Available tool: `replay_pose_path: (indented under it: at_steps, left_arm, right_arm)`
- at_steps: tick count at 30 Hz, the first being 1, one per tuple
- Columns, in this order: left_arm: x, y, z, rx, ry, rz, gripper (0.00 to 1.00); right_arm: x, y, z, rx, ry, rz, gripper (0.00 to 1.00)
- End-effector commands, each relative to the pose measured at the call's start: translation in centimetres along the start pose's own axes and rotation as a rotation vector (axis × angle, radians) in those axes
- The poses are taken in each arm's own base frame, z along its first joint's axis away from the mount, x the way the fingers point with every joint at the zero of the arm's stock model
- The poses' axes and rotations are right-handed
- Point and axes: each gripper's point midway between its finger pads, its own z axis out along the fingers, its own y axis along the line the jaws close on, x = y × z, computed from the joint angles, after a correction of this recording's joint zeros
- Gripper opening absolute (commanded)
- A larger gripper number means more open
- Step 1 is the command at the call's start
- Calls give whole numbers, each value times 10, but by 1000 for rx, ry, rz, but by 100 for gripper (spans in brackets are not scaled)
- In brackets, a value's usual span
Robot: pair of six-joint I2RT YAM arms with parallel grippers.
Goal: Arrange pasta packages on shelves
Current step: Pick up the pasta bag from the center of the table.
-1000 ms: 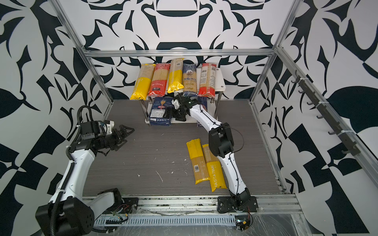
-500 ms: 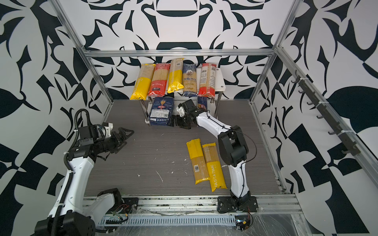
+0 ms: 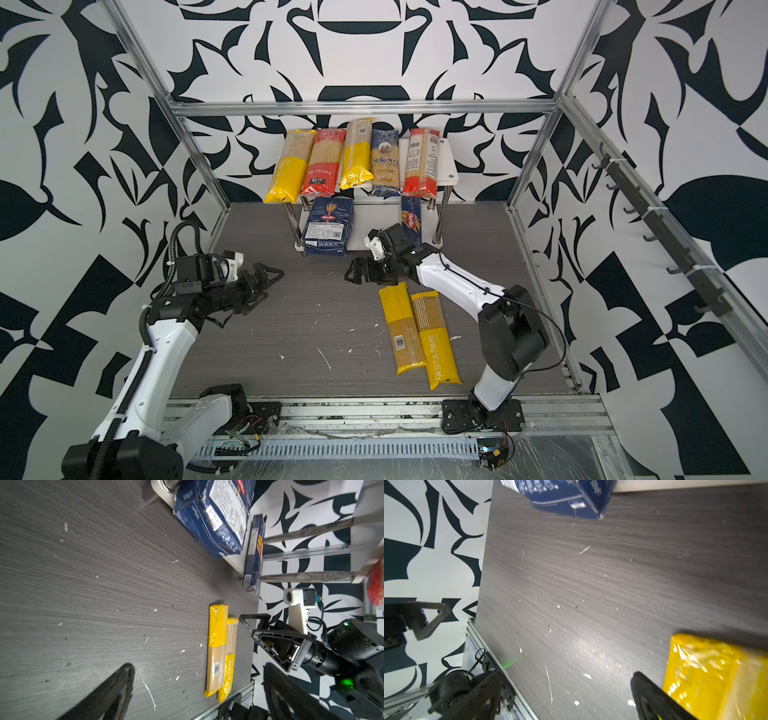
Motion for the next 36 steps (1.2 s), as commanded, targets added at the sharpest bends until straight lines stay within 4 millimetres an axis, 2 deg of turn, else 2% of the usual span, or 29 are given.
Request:
replay_pose_path:
  at_steps: [1, 6, 16, 18, 23, 26, 28, 32, 36]
  left_arm:
    - [6, -1, 16, -45, 12, 17, 99]
    - [14, -19, 42, -54, 47, 66, 99]
    - [38, -55, 95, -56, 130, 154, 99]
    - [48, -56, 114, -80, 168, 170, 99]
    - [75, -93, 144, -74, 241, 330, 99]
    - [85, -113, 156, -67, 268, 401, 99]
    - [85, -121, 161, -61, 272, 416, 99]
    - [81, -129, 165, -59, 263, 430, 99]
    - [74, -132, 161, -74, 242, 466, 99]
  right_arm:
    - [13, -2, -18, 37, -28, -1, 100]
    - [45, -17, -38, 87, -23, 25, 100]
    - [122, -53, -70, 201, 18, 95, 100]
    - [138, -62, -73, 221, 28, 116, 100]
    - [171, -82, -79, 319, 59, 133, 100]
    - [181, -87, -84, 353, 51, 134, 100]
    - [186, -89, -84, 351, 38, 146, 100]
    - [196, -95, -81, 363, 35, 154, 100]
    - [199, -100, -78, 414, 42, 126, 100]
